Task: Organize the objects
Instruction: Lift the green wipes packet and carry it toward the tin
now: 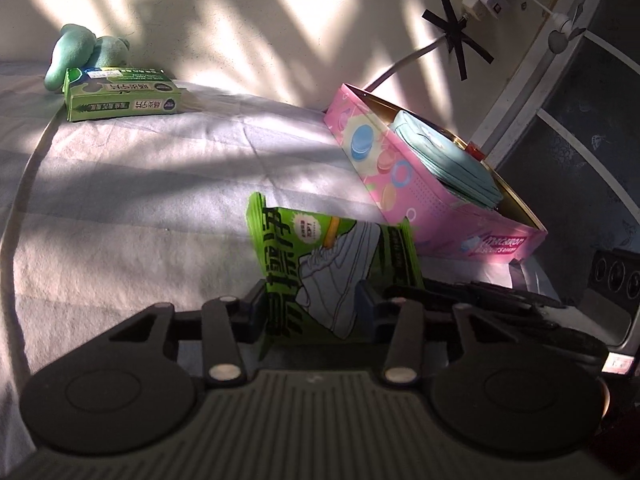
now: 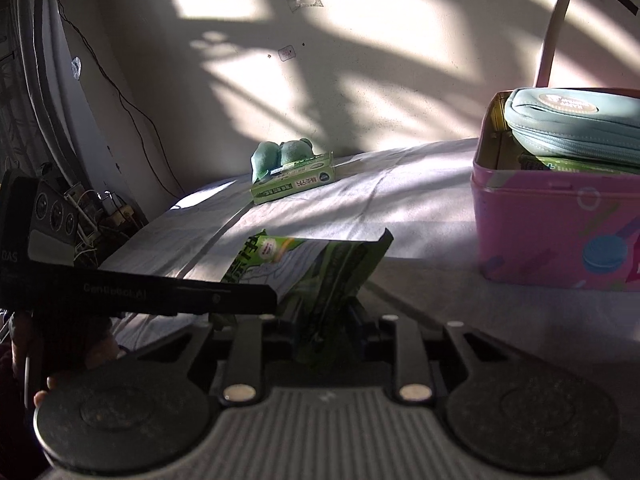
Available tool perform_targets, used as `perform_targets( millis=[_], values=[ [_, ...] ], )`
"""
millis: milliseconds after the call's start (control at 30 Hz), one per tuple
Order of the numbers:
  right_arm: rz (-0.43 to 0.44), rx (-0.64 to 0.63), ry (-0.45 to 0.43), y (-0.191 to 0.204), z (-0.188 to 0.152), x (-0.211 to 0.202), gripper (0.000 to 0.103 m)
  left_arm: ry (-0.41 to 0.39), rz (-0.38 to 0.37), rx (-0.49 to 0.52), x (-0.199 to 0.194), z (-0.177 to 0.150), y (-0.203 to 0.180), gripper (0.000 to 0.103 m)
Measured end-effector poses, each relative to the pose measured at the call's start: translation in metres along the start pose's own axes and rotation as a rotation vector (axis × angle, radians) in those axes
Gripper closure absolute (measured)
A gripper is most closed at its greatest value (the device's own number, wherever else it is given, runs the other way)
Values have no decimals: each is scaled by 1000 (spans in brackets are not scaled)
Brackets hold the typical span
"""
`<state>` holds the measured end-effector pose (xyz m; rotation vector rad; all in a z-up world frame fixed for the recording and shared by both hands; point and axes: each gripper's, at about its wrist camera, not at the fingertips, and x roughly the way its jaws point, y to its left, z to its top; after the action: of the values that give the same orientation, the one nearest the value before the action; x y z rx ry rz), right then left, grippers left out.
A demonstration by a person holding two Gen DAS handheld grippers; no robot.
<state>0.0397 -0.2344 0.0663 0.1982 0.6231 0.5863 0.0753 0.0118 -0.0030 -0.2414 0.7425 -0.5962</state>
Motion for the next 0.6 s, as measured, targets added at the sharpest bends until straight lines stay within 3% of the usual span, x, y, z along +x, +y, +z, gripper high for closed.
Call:
perform_targets(
  millis=[133,300,400,533,600],
  values=[
    [-9,21,-164,-18,21,-40,81,-71,-70,91,-7,29,-38,57],
    [-175,-36,-335,-44,46,-80,81,-89,-118,214,37,58,-102,56],
    [-273,-38,-373,-66,51,-91,81,-65,-133,246,72,65,-126,56],
    [-344,9,-363,-100,52,-93,81,-17,-134,258,111,63,-144,55],
    [-380,19,-354,-109,51,-90,77,10,-101,271,125,60,-149,55]
  ],
)
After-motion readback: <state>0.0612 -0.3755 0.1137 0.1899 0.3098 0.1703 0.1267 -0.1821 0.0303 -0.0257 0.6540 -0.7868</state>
